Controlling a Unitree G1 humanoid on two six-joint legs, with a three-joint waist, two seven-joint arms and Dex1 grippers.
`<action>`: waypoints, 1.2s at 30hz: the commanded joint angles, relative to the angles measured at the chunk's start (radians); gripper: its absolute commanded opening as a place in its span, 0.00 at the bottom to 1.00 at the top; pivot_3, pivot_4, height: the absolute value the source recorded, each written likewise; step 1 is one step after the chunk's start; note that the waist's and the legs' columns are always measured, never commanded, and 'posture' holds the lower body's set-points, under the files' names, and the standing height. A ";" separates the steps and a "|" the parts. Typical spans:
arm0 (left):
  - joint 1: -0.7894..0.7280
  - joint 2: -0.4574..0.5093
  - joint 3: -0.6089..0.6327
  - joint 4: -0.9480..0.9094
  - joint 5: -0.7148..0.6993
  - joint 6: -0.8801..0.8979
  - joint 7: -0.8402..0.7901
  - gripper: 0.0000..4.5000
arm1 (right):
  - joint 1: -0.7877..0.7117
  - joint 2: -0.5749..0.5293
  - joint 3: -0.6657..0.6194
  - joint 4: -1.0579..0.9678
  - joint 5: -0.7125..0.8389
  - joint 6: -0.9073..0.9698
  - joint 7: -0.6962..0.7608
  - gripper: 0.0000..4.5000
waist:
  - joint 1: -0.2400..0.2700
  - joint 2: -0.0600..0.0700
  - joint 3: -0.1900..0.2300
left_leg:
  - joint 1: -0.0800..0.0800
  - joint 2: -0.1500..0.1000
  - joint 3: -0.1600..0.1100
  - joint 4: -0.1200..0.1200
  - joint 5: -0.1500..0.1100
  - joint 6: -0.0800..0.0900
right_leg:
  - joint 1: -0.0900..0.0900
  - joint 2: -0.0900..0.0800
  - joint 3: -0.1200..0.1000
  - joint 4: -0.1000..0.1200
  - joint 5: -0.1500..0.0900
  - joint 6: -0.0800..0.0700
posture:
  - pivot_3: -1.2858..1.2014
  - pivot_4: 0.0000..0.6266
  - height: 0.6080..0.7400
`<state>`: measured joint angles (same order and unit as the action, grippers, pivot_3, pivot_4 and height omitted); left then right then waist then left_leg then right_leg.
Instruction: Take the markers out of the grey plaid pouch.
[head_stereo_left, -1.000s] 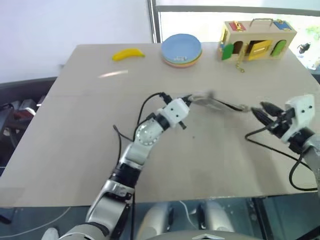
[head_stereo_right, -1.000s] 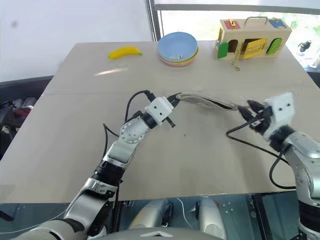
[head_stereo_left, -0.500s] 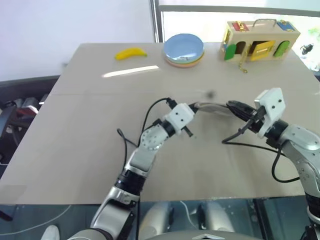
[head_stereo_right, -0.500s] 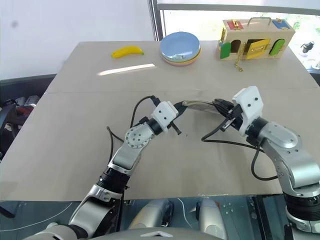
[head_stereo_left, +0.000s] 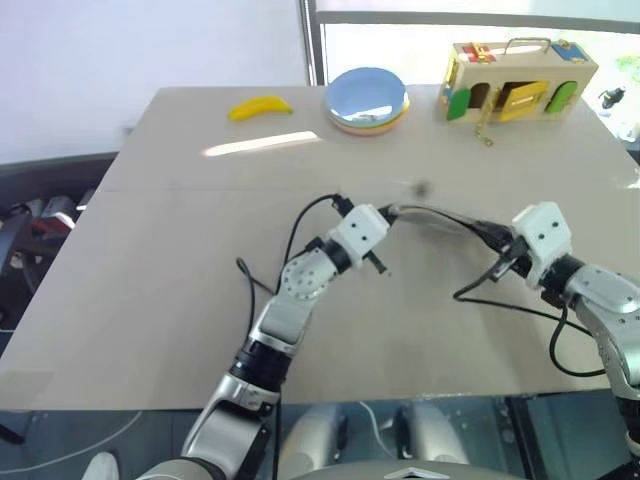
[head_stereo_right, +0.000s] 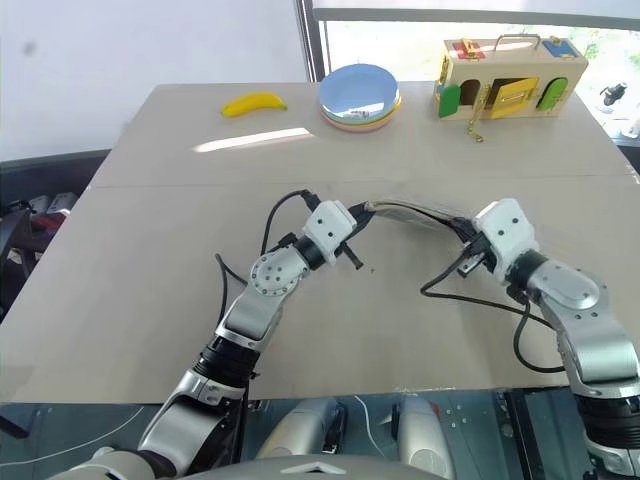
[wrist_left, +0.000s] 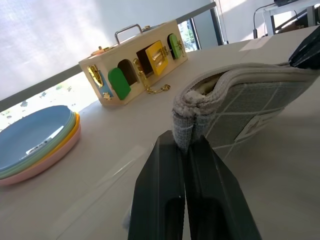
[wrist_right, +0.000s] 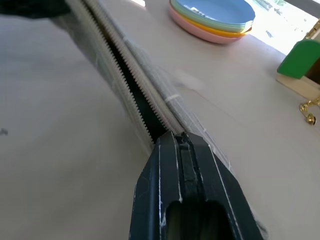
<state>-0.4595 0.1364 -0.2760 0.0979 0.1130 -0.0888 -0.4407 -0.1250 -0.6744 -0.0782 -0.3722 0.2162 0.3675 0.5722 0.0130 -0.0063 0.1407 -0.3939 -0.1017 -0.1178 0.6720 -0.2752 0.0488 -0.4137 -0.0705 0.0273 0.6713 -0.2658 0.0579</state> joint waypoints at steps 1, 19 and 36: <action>-0.008 -0.012 0.014 -0.057 -0.024 0.019 0.004 0.00 | -0.002 -0.021 0.018 -0.003 -0.079 -0.101 0.003 0.01 | 0.000 0.000 0.000 | 0.000 0.000 0.000 0.000 0.000 0.000 | 0.000 0.000 0.000 0.000 0.000 0.000 | 0.52 0.24 1.00; 0.012 -0.009 -0.007 -0.093 -0.083 0.018 -0.067 0.00 | -0.090 0.001 0.071 0.149 -0.184 -0.121 0.024 0.28 | 0.000 0.000 0.000 | 0.000 0.000 0.000 0.000 0.000 0.000 | 0.000 0.000 0.000 0.000 0.000 0.000 | 0.52 0.24 1.00; 0.092 0.008 0.004 -0.312 -0.448 0.493 -0.283 0.00 | -0.277 -0.327 0.111 -0.103 0.019 0.331 0.418 0.98 | -0.001 0.000 0.000 | 0.000 0.000 0.000 0.000 0.000 0.000 | 0.000 0.000 0.000 -0.001 0.000 0.000 | 0.52 0.24 1.00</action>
<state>-0.3639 0.1484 -0.2800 -0.1488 -0.2806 0.3604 -0.7073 -0.3821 -0.9885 0.0395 -0.4328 0.2196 0.6798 0.9724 0.0123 -0.0061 0.1409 -0.3941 -0.1011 -0.1182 0.6719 -0.2754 0.0491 -0.4131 -0.0706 0.0271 0.6699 -0.2658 0.0579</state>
